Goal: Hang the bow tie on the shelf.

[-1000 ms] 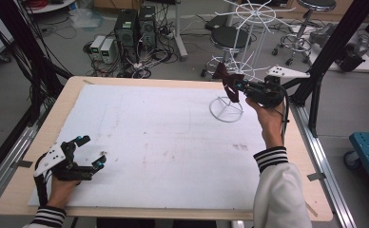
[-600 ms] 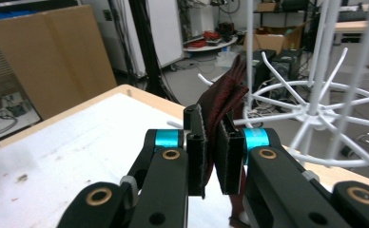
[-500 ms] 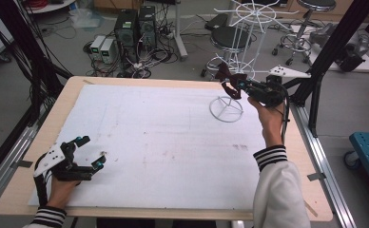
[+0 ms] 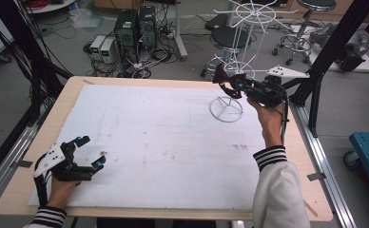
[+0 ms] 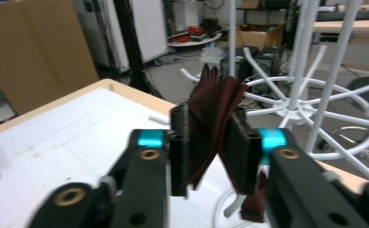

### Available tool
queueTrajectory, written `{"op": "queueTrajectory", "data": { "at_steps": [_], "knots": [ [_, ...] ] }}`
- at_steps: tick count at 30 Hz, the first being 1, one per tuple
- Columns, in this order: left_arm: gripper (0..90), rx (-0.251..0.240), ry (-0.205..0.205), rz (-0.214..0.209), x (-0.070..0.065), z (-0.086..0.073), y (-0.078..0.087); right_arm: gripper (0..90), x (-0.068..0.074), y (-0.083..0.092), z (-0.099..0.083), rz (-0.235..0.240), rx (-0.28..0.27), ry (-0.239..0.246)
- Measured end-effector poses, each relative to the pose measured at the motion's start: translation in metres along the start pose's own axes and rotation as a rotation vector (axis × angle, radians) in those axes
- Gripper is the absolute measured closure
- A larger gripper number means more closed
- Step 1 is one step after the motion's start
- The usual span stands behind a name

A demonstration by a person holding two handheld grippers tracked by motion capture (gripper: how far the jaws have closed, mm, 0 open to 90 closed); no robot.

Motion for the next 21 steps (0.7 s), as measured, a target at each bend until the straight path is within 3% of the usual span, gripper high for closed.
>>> {"op": "queueTrajectory", "data": {
  "at_steps": [8, 10, 16, 18, 19, 21],
  "knots": [
    [1.7, 0.002, -0.003, 0.002, -0.001, 0.000, 0.000, 49.1, -0.003, 0.002, 0.001, -0.078, -0.010, 0.017],
    [1.7, 0.002, -0.003, 0.000, -0.001, 0.000, 0.000, 45.7, -0.003, 0.003, 0.001, -0.078, -0.010, 0.019],
    [1.7, 0.000, -0.002, 0.001, -0.001, 0.000, 0.000, 11.2, -0.002, 0.007, 0.002, -0.139, -0.030, 0.053],
    [1.7, 0.001, -0.003, -0.001, -0.001, 0.000, 0.000, 9.3, -0.002, 0.008, 0.000, -0.152, -0.024, 0.075],
    [1.7, 0.001, -0.004, -0.001, -0.001, 0.000, 0.000, 0.2, -0.002, 0.009, 0.000, -0.161, -0.031, 0.088],
    [1.7, 0.003, -0.004, -0.001, -0.001, 0.000, 0.000, 0.6, -0.002, 0.011, 0.000, -0.161, -0.045, 0.090]
  ]
}}
Point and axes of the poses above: each handheld gripper's, and its own axes: y roughly backward along the jaws, z roughly out of its top, x roughly to its left, the point moved 6 cm from there along -y, roughly forward along the jaws, and after that the axes turned 10 degrees about -y, right-handed, at the moved point
